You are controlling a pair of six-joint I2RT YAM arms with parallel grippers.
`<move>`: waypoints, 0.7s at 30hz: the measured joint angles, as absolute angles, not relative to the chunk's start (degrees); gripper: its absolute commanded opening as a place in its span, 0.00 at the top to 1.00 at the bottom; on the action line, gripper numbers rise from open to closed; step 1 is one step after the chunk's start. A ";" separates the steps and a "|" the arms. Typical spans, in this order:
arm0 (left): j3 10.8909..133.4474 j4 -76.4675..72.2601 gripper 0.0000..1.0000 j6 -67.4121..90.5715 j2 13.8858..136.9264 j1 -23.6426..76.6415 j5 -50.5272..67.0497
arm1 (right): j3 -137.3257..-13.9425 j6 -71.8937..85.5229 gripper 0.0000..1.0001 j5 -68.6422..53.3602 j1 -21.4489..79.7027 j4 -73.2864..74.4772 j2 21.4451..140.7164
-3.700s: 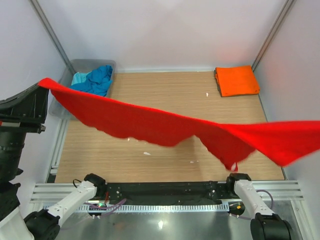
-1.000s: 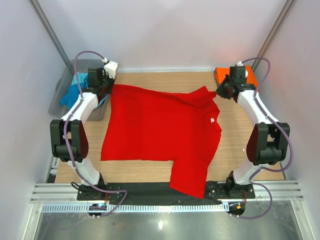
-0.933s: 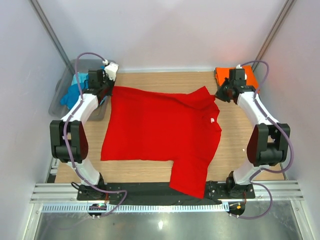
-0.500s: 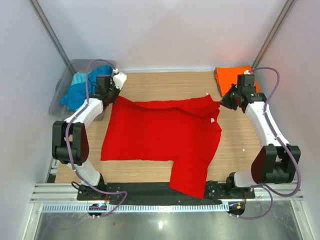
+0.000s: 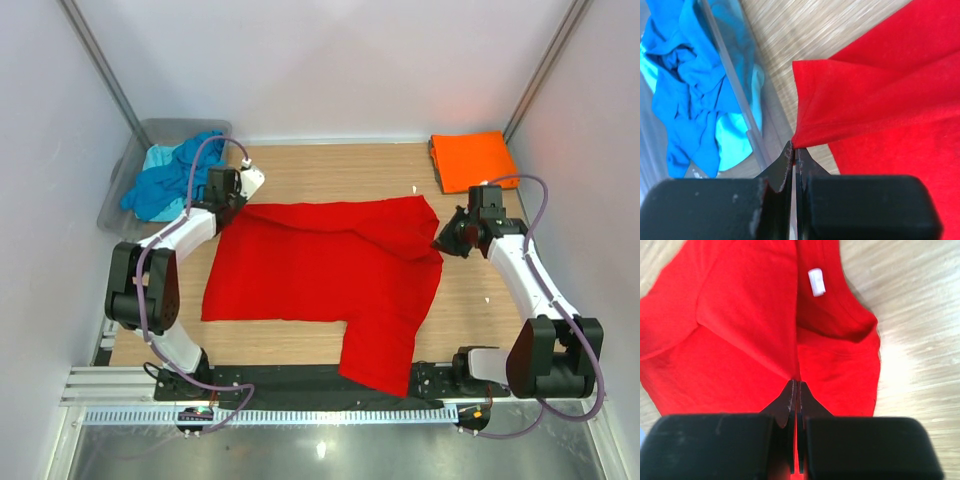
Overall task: Fold and stack the t-shirts
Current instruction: Fold the tshirt
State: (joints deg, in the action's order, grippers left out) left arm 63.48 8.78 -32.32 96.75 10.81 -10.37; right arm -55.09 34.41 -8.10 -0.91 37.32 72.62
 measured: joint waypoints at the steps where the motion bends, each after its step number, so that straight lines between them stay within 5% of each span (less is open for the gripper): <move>1: 63.11 8.64 1.00 -32.51 96.53 10.90 -11.11 | -54.26 34.46 0.99 -8.25 -0.91 37.28 72.20; 21: 59.16 7.42 1.00 -33.54 94.94 12.73 -16.67 | -52.16 34.89 0.99 -15.90 -0.91 37.71 70.24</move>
